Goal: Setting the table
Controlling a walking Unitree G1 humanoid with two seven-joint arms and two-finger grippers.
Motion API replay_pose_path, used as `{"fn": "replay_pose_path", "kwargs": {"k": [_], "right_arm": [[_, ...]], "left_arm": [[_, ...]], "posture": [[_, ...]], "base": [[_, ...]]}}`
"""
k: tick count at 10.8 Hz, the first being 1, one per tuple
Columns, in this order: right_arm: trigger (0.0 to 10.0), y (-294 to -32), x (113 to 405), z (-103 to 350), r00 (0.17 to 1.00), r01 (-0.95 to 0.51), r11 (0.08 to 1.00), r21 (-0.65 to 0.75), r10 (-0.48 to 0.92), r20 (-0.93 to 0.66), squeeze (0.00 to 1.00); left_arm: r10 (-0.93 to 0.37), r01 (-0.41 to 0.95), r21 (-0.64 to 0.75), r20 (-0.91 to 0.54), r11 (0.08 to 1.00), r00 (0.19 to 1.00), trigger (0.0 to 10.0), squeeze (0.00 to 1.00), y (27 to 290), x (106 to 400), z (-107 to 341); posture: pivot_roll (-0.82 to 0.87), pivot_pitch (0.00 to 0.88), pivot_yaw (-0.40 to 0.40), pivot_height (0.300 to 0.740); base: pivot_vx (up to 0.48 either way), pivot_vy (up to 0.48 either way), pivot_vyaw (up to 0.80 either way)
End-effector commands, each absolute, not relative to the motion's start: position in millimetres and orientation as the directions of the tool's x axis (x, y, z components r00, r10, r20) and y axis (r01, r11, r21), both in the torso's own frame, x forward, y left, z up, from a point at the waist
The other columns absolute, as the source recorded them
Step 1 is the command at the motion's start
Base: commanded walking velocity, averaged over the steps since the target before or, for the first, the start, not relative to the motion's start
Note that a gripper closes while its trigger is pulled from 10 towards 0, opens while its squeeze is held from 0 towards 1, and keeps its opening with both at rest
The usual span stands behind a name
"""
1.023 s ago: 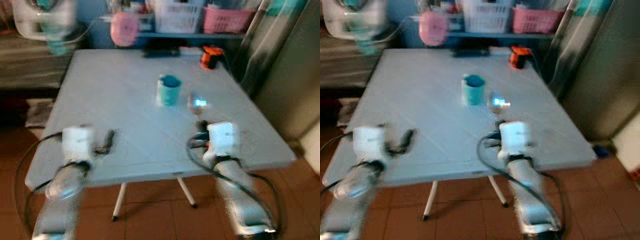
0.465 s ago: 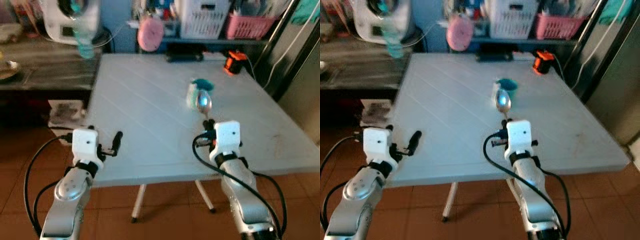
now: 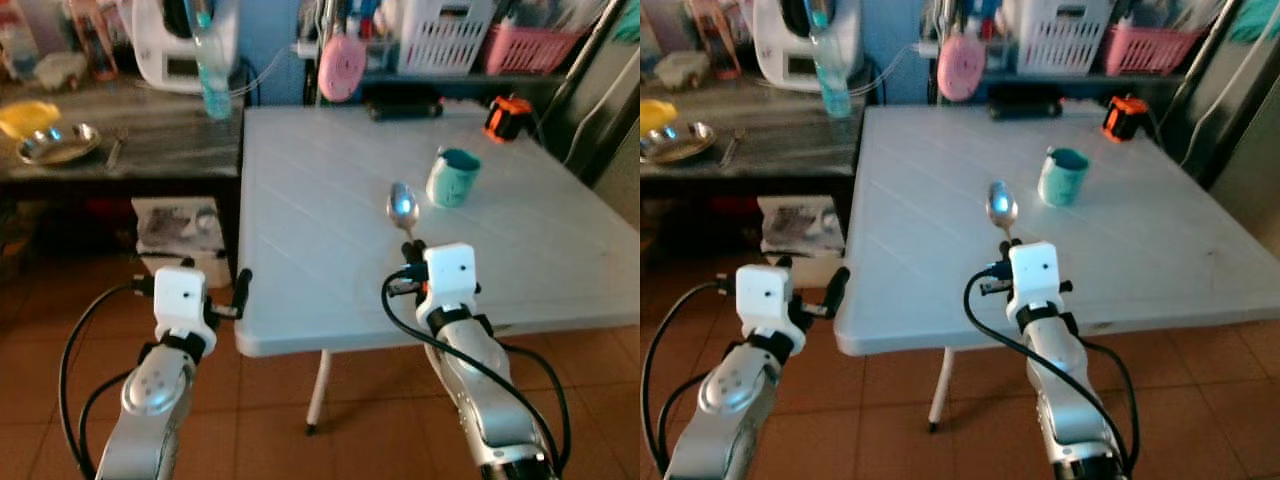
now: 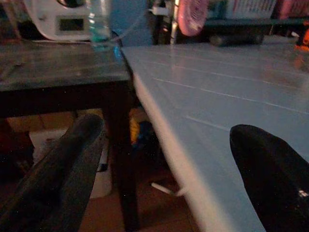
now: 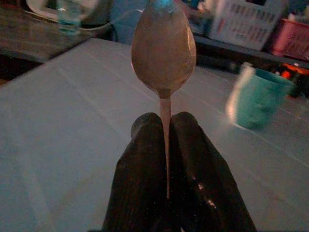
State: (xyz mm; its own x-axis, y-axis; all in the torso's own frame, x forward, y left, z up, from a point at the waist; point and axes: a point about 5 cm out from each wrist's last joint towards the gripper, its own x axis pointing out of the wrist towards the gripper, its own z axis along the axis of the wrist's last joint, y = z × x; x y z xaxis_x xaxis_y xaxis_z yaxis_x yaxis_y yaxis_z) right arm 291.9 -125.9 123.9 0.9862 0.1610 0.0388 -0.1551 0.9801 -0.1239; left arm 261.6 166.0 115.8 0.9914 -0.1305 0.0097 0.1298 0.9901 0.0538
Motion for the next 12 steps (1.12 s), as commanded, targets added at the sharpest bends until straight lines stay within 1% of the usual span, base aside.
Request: {"fn": "replay_pose_path", "kwargs": {"k": [1, 6, 8, 12], "right_arm": [[10.0, -118.1, 292.8, 130.1, 0.979, -0.182, 0.976, -0.12, 0.19, 0.067, 0.0], [10.0, -117.2, 294.0, 129.4, 0.977, -0.189, 0.971, -0.146, 0.201, 0.073, 0.0], [10.0, -116.9, 295.4, 129.1, 0.977, -0.188, 0.972, -0.139, 0.199, 0.074, 0.0], [10.0, -117.6, 296.7, 128.1, 0.978, -0.183, 0.973, -0.138, 0.194, 0.073, 0.0]], "left_arm": [[-0.098, 0.096, 0.072, 0.014, 0.993, 0.995, 10.0, 0.0, 173.3, 260.6, 116.8], [-0.056, 0.052, 0.092, 0.038, 0.994, 0.998, 10.0, 0.0, 177.4, 264.4, 118.0], [-0.054, 0.05, 0.091, 0.04, 0.995, 0.998, 10.0, 0.0, 176.3, 263.9, 116.8], [-0.053, 0.049, 0.098, 0.039, 0.994, 0.998, 10.0, 0.0, 177.1, 264.9, 115.8]], "posture": [[0.14, 0.019, -0.043, 0.74], [0.14, 0.011, -0.046, 0.74], [0.14, 0.009, -0.047, 0.74], [0.15, 0.0, -0.049, 0.74]], "base": [[0.0, 0.48, 0.0], [0.0, 0.48, 0.0], [0.0, 0.48, 0.51], [0.0, 0.48, 0.0]]}}
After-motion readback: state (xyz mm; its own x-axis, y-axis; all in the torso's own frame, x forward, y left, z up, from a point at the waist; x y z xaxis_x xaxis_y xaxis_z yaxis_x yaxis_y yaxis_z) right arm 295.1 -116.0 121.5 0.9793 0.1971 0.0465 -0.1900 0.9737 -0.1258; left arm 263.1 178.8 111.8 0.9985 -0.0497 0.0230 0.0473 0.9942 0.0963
